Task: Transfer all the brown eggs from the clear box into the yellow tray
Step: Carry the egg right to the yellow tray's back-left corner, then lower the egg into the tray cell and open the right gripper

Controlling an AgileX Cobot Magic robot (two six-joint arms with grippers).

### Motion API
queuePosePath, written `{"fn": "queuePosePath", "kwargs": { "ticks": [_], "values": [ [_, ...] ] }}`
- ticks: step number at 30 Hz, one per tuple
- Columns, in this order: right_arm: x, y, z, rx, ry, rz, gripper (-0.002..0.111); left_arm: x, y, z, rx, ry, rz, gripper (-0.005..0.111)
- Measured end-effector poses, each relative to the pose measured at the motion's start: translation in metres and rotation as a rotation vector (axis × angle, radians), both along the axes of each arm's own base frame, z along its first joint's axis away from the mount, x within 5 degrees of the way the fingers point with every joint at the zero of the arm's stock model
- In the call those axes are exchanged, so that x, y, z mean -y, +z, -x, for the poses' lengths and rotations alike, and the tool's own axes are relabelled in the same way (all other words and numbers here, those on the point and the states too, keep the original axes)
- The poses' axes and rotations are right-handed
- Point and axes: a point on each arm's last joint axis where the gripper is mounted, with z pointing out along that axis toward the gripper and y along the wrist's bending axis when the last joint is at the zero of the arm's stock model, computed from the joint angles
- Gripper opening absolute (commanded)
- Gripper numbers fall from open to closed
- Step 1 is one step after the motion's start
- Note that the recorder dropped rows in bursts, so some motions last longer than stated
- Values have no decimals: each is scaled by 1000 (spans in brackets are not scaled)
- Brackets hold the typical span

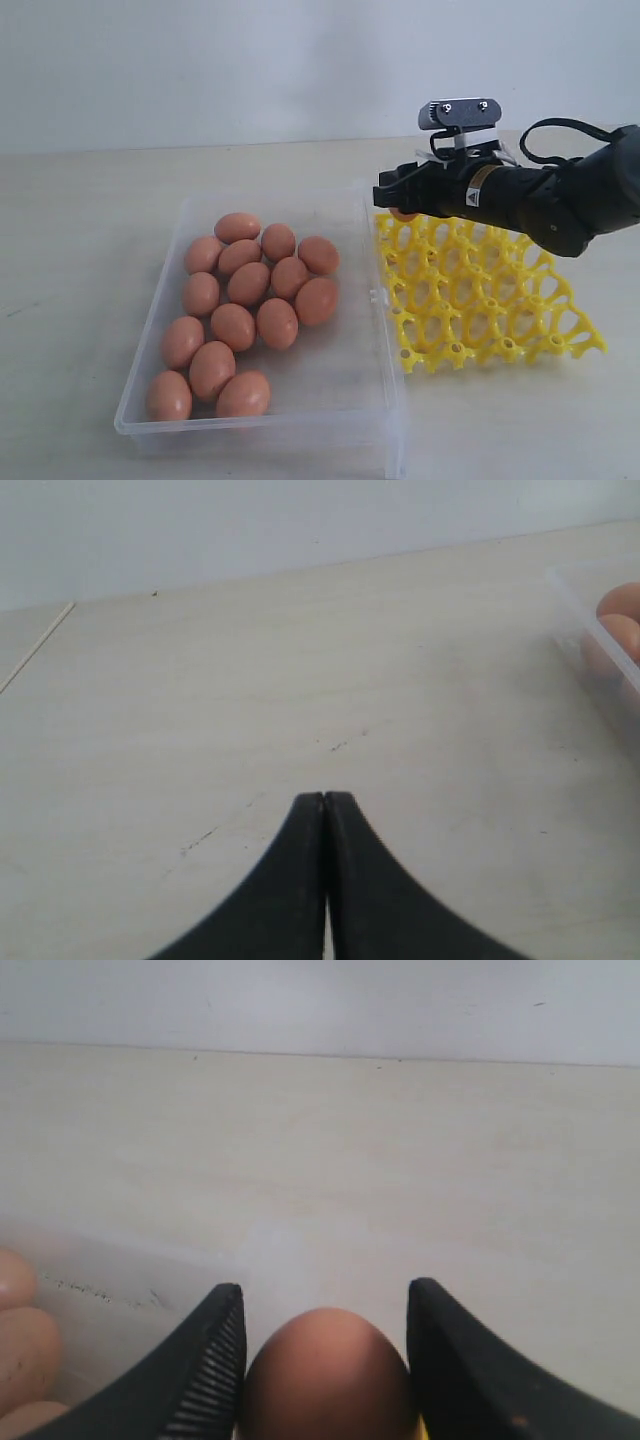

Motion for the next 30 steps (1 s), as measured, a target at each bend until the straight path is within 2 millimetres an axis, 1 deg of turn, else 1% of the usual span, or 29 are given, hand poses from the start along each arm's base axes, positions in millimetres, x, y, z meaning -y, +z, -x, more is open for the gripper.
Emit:
{"fn": "queuePosePath", "kwargs": {
  "ticks": [6,12,17,24,26,30],
  "values": [
    [-1,-8,1,-23,10,2,0,0,0,0,0,0,0,0],
    [-2,-10,1,-31,16,-3,0,0,0,0,0,0,0,0],
    [-3,-22,2,-60,38,9,0,0,0,0,0,0,0,0],
    [-3,-22,3,-61,48,14,0,0,0,0,0,0,0,0],
    [-3,-23,3,-71,44,0,8,0,0,0,0,0,0,0],
    [-7,-22,5,-84,86,-22,32,0,0,0,0,0,0,0]
  ]
}}
